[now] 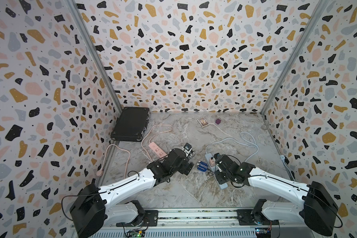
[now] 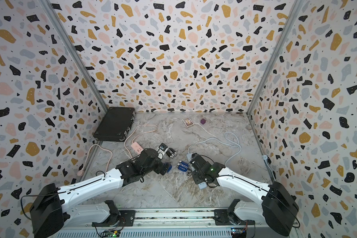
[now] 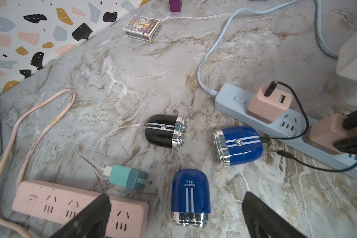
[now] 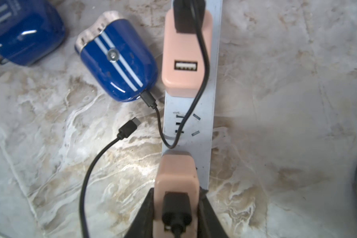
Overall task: Unplug the electric shaver
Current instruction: Remove the plug from the socket.
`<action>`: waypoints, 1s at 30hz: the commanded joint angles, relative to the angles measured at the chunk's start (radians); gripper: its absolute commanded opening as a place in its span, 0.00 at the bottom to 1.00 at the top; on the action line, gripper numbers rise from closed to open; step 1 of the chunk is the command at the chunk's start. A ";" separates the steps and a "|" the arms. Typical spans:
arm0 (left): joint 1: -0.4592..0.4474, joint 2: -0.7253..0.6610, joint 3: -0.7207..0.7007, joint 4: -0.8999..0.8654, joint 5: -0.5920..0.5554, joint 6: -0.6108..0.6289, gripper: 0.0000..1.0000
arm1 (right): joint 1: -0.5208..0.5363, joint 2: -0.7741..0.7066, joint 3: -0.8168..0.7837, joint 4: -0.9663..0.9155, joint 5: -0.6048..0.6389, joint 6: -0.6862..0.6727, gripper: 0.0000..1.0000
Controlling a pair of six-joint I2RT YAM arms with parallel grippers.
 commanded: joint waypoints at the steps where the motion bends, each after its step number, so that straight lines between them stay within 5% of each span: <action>1: 0.030 0.036 0.054 0.046 0.058 0.008 1.00 | 0.030 -0.035 -0.019 -0.023 -0.047 -0.064 0.13; 6: 0.057 0.184 0.150 0.069 0.223 0.009 0.99 | 0.040 -0.032 -0.029 -0.024 -0.044 -0.060 0.13; 12: 0.056 0.387 0.241 0.161 0.404 -0.030 0.63 | 0.044 -0.018 -0.033 0.006 -0.033 -0.029 0.15; 30: 0.057 0.604 0.259 0.354 0.439 -0.120 0.45 | 0.047 0.015 -0.022 0.028 -0.042 -0.011 0.20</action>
